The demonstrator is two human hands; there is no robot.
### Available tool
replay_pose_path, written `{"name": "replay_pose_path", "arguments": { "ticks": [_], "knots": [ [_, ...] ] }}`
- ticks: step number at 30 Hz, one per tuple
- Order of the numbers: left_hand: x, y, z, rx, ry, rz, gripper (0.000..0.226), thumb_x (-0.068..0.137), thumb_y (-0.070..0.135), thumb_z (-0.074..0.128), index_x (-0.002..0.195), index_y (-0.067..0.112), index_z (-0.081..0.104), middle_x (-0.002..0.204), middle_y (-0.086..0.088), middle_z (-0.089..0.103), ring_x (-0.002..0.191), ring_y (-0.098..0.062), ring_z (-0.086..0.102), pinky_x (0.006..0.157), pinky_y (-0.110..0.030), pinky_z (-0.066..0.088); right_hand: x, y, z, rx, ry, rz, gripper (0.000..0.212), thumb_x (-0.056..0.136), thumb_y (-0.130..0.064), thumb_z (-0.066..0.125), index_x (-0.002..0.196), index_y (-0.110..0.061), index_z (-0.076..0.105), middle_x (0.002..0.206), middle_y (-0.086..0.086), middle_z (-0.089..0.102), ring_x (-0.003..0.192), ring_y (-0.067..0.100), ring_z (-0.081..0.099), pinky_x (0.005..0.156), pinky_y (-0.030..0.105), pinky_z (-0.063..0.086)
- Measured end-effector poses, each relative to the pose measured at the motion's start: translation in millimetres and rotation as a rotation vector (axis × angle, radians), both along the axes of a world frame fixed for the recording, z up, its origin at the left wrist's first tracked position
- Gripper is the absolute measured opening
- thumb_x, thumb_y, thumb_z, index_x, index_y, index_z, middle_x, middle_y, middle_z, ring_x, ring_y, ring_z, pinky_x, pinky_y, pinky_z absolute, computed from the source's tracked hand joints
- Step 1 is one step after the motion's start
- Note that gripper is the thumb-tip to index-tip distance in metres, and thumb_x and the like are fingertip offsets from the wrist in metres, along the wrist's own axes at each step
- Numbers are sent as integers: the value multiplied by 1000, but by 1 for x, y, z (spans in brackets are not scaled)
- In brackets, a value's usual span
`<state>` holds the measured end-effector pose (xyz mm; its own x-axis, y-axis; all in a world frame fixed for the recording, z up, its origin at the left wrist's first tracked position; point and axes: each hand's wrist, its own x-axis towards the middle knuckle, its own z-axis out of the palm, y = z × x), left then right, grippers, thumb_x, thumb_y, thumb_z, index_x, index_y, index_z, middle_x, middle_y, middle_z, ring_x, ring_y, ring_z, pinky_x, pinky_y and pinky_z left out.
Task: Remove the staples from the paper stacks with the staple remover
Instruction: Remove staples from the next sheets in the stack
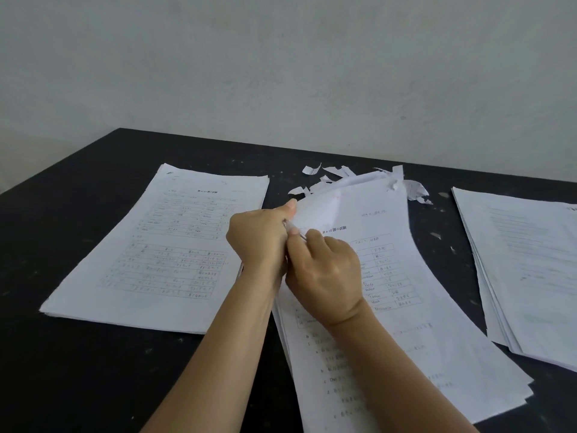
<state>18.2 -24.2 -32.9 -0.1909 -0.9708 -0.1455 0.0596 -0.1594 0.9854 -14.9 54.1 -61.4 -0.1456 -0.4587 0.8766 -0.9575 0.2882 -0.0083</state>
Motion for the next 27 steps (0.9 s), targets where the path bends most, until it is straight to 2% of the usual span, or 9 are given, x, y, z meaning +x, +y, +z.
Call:
{"name": "replay_pose_path", "arguments": {
  "ticks": [2,6,8,11,12,15,20,23,27],
  "knots": [
    [-1,-2,-4,8,1,8,59,65,15,83,21,13,43,30,5,43,48,-24,45,59,-33,45,2,-1,-3,9,-8,-12,42,86,1,34,64,-3,70,43,5,45,33,19,34,37,22,24],
    [-1,-4,-4,5,31,20,58,64,14,84,23,14,41,32,7,43,48,-23,46,59,-35,47,-1,-4,-5,-67,-148,20,10,72,2,66,63,-3,67,40,4,45,29,22,36,33,20,24],
    [-1,-5,-3,25,50,6,54,63,16,84,26,15,46,32,8,47,45,-20,49,57,-33,49,-1,-3,-7,-86,-283,95,15,70,-7,72,62,-1,61,41,4,49,30,23,42,30,20,31],
    [1,-6,-1,33,49,-1,39,62,18,85,40,11,53,43,3,55,52,-21,56,61,-39,54,1,2,-5,-105,-671,208,19,76,-22,70,79,-12,54,44,-6,51,35,12,47,37,22,37],
    [2,-6,0,28,42,2,36,62,19,85,48,7,54,48,0,56,55,-21,56,64,-40,55,2,3,-3,-106,-837,233,23,76,-30,68,85,-20,49,42,-10,48,40,10,49,38,14,33],
    [2,-7,0,8,51,-4,36,62,19,85,49,7,53,49,1,52,53,-19,53,57,-31,49,-3,-1,3,-136,-1091,234,28,73,-43,65,88,-31,45,45,-16,50,46,-1,48,45,11,37],
    [-1,-3,-5,-7,16,-50,60,66,5,74,20,15,36,26,13,30,26,-4,28,31,-13,24,-11,-11,16,6,-946,204,32,81,-27,64,59,-11,47,44,-8,37,42,12,31,43,23,28],
    [-2,-6,-9,29,51,-70,59,64,6,76,22,17,37,31,12,35,35,-7,34,42,-20,29,-15,-10,16,74,-889,201,46,80,-21,65,50,-21,30,42,-9,33,41,11,28,42,19,23],
    [-1,-8,-7,48,55,-71,25,57,10,78,48,4,55,56,-4,57,59,-20,55,57,-32,43,-20,-8,13,15,-922,233,49,79,-13,65,49,-22,27,42,-10,28,42,10,25,43,18,27]
  ]
}}
